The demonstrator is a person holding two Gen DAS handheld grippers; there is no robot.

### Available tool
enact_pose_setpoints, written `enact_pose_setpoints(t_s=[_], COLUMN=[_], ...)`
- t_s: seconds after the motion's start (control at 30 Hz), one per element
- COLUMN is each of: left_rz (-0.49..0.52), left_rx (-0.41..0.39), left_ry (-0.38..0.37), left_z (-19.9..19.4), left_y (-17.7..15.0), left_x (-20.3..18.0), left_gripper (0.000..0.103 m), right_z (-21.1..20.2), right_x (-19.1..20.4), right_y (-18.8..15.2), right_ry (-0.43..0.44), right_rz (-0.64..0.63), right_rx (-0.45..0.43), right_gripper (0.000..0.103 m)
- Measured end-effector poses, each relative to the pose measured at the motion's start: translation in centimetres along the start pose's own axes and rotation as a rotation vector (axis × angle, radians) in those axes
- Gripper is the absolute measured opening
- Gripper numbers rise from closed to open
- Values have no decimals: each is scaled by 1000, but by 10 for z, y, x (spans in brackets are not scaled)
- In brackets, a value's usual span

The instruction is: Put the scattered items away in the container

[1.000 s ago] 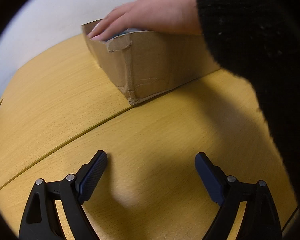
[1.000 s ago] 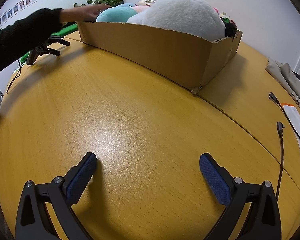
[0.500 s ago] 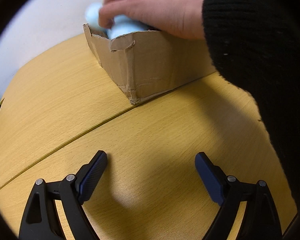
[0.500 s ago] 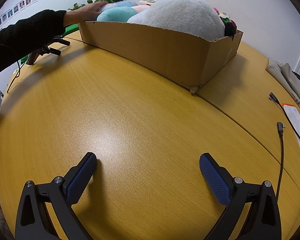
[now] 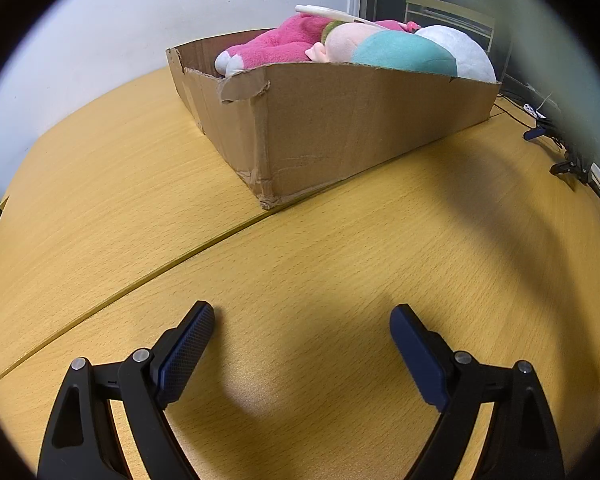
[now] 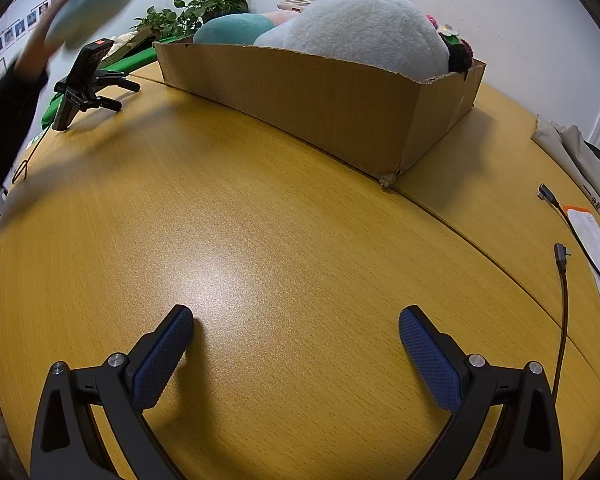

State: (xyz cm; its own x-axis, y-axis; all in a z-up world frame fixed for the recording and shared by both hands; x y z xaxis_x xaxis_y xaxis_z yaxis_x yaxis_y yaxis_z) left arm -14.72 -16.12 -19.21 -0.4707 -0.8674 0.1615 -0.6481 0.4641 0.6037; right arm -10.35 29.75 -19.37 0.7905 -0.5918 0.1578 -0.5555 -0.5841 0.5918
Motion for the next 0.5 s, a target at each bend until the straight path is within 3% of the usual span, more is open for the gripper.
enact_pose_setpoints(t_s=[0.5], left_rz=[0], left_rx=[0], left_ry=[0], left_z=[2], left_y=[0], left_x=[-1], left_gripper=[90], right_z=[0], right_x=[1], right_y=[0], right_ry=[-1], right_rz=[-1], right_rx=[0], right_gripper=[103])
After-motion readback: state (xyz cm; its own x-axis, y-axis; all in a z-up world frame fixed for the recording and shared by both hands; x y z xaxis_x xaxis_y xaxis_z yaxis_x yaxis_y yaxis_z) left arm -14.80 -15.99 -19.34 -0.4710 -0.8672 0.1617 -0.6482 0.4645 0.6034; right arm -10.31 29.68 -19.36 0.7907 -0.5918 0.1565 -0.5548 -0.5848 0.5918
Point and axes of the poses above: each gripper's, at about its wrist camera, not at the fingertips, and z roughly the way its jaws point, x to its left, y to its top, the point moved 9 cm from there along z, roughly the way its jaws point, and after that the axes turned 12 degrees about y, right-handed, at the moved point
